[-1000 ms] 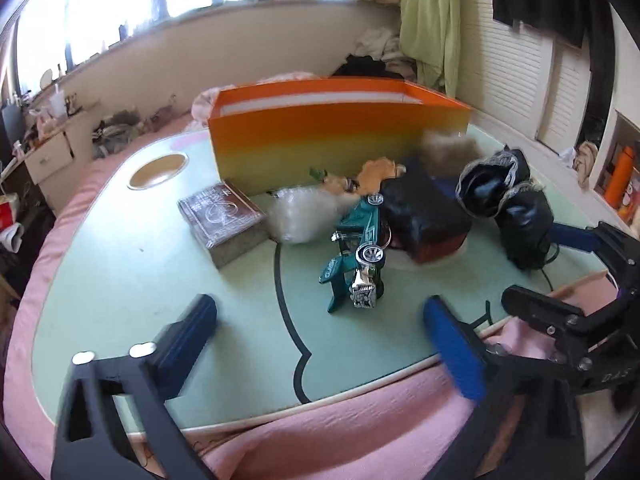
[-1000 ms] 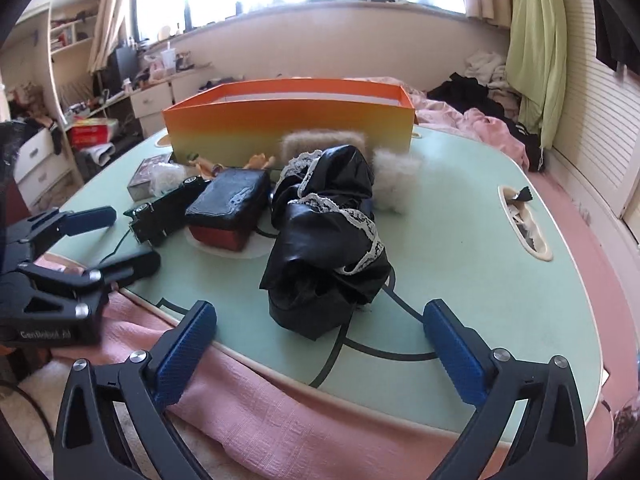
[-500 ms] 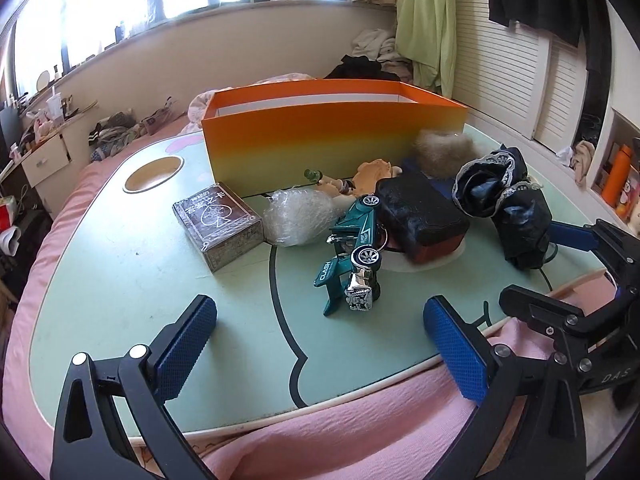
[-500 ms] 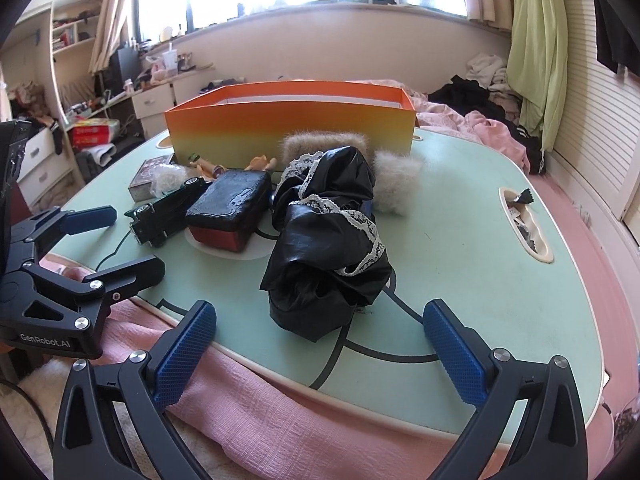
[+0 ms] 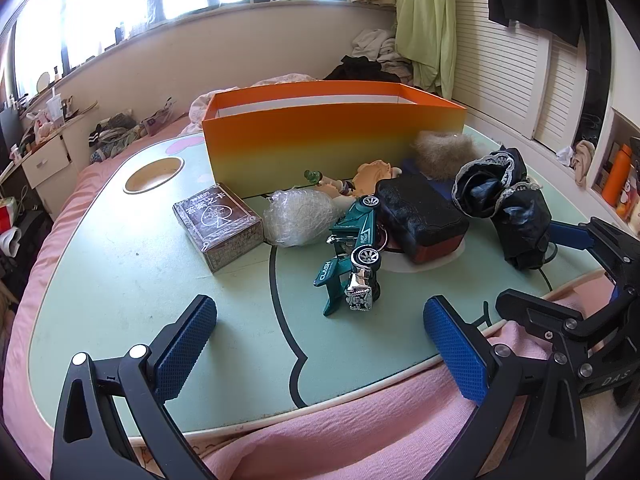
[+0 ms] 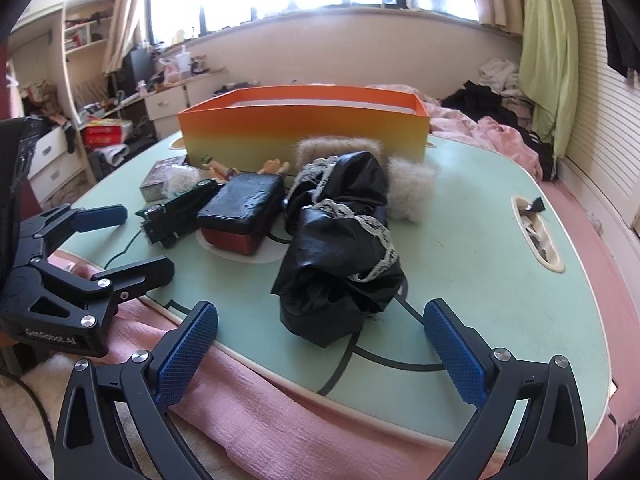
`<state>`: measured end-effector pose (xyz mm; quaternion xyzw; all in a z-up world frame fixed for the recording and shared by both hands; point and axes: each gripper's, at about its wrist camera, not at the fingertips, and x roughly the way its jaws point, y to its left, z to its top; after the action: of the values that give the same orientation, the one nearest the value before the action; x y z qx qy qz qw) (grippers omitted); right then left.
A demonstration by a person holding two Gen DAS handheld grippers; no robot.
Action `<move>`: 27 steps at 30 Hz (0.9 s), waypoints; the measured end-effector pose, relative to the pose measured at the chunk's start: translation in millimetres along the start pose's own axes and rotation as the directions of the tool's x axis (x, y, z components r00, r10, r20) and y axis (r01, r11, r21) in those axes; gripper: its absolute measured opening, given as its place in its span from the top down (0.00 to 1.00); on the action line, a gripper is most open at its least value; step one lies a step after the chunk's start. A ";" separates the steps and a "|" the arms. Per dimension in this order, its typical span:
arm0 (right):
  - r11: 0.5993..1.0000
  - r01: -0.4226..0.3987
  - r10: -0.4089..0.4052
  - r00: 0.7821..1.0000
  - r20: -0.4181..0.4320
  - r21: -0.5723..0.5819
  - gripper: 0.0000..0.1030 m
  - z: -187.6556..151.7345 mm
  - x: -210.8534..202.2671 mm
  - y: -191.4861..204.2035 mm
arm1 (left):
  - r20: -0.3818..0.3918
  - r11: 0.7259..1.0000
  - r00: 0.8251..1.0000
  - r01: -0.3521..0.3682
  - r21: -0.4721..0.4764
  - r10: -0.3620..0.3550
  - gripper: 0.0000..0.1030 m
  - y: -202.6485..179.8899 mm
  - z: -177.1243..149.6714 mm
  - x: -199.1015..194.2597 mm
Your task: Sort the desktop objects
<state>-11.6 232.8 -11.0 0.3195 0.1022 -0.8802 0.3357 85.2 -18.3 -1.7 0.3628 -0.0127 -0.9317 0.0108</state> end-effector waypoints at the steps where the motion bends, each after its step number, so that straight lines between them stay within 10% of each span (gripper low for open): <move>1: 1.000 -0.002 0.002 1.000 -0.001 -0.001 0.00 0.2 0.4 -0.3 | 0.001 1.000 1.000 -0.001 0.000 0.001 0.00 -0.2 0.0 -0.1; 11: 1.000 0.011 -0.011 1.000 0.010 0.009 0.00 1.0 -2.3 -2.9 | 0.000 1.000 1.000 0.003 -0.005 -0.003 0.00 -1.7 4.1 -3.3; 17: 0.994 0.093 -0.104 0.969 0.224 0.055 0.00 53.2 -48.8 0.4 | 0.001 1.000 1.000 0.002 -0.005 -0.002 0.00 -2.9 5.8 -2.8; 27: 0.990 0.080 -0.075 0.996 -0.051 0.112 0.01 169.7 53.5 4.2 | 0.008 1.000 1.000 0.005 -0.007 -0.005 0.00 -2.0 5.6 -2.3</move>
<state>-123.2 134.6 86.8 0.3545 0.0721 -0.8892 0.2800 83.0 -16.1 3.9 0.3592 -0.0089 -0.9332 0.0099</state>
